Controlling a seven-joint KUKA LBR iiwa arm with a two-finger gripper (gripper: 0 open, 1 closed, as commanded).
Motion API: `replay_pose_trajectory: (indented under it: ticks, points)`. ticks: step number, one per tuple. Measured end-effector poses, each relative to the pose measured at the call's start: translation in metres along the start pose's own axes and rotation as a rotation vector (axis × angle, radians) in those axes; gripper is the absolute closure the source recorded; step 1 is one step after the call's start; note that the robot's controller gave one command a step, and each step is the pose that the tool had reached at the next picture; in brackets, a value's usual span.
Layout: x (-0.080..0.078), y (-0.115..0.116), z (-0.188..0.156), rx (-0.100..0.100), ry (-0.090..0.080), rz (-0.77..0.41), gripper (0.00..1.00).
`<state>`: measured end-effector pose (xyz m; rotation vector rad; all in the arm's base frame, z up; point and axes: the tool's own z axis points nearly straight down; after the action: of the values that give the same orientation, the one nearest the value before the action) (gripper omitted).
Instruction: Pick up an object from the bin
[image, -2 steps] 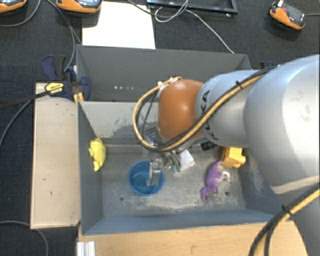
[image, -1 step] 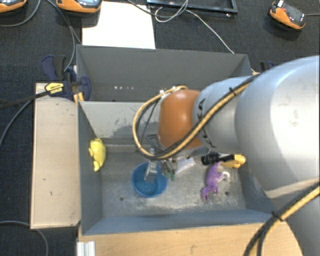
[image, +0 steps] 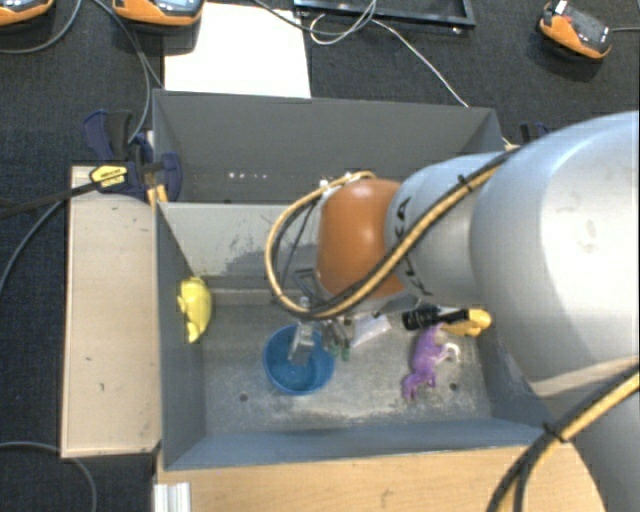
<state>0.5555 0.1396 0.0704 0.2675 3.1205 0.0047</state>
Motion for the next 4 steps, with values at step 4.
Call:
replay_pose_trajectory:
  ticks: [4]
  points:
    - [0.0,-0.0001,0.0,0.0,0.0,0.004,1.0]
